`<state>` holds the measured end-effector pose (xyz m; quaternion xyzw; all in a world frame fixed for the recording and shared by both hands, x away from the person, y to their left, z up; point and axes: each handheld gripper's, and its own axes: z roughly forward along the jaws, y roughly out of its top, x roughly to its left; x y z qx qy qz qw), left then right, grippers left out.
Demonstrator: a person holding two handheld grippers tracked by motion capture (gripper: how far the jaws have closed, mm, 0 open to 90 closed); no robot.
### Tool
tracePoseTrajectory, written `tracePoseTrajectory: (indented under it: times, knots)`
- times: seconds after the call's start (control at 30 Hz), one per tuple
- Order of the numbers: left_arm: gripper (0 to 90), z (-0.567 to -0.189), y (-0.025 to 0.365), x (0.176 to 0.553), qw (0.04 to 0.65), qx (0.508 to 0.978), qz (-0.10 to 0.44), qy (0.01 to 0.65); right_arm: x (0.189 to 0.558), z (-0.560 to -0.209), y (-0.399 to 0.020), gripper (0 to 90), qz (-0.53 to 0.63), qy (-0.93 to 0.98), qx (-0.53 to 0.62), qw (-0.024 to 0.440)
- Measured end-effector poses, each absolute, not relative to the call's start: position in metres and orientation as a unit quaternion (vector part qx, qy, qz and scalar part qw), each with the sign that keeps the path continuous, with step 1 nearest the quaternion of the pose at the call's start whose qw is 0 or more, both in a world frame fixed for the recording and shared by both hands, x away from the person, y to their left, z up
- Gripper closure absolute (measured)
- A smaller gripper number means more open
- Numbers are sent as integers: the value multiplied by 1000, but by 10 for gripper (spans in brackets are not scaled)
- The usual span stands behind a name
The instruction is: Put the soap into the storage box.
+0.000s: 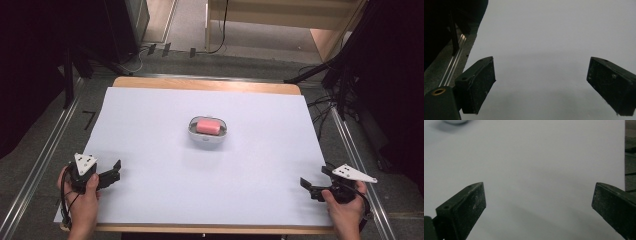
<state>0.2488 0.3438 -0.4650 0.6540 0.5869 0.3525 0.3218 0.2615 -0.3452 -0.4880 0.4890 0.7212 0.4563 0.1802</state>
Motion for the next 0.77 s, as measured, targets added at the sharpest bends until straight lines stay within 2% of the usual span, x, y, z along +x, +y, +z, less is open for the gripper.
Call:
tracePoseTrajectory:
  times: [0.1, 0.5, 0.63, 0.67, 0.77]
  knots:
    - [89, -465, 344, 249, 320, 653, 350, 590, 261, -489, -357, 0, 494, 685, 505, 175]
    - [89, -465, 345, 250, 322, 656, 344, 589, 262, -489, -353, 0, 484, 689, 509, 181]
    - [90, -465, 342, 243, 329, 644, 375, 581, 263, -490, -352, 0, 475, 693, 512, 177]
    - [89, -465, 345, 248, 323, 646, 351, 595, 263, -490, -353, 0, 479, 693, 511, 174]
    - [90, -466, 346, 255, 301, 654, 329, 611, 264, -490, -355, 0, 485, 689, 511, 168]
